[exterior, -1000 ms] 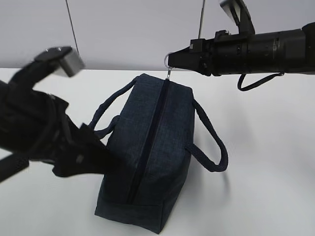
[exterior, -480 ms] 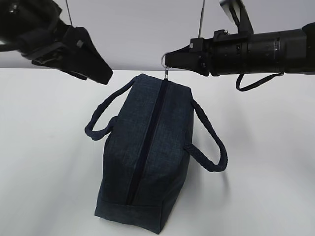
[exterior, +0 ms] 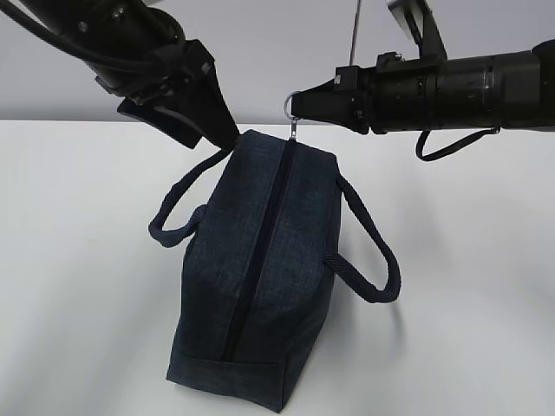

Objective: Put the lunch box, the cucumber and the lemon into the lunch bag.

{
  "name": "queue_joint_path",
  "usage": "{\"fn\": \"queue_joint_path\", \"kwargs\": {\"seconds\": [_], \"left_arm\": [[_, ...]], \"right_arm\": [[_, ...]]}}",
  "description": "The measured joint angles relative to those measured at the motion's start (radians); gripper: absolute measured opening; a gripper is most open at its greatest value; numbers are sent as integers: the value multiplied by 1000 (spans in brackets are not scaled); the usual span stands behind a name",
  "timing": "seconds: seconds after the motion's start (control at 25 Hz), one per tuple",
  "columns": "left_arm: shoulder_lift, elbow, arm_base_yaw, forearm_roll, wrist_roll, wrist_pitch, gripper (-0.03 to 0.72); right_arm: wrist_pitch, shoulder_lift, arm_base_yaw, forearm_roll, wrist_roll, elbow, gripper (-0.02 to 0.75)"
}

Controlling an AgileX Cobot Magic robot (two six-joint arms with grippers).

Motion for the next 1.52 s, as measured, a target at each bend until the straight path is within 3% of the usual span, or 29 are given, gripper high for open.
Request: {"fn": "queue_joint_path", "kwargs": {"seconds": [0.8, 0.92, 1.04, 1.12, 1.52], "left_arm": [[122, -2, 0, -39, -9, 4, 405], [122, -2, 0, -41, -9, 4, 303], [122, -4, 0, -43, -9, 4, 113], [122, -4, 0, -28, -9, 9, 29], [122, -5, 0, -19, 64, 32, -3]], "right_arm": [[1, 0, 0, 0, 1, 0, 0], [1, 0, 0, 0, 1, 0, 0], [1, 1, 0, 0, 1, 0, 0], [1, 1, 0, 0, 1, 0, 0], [-19, 1, 0, -6, 1, 0, 0]]}}
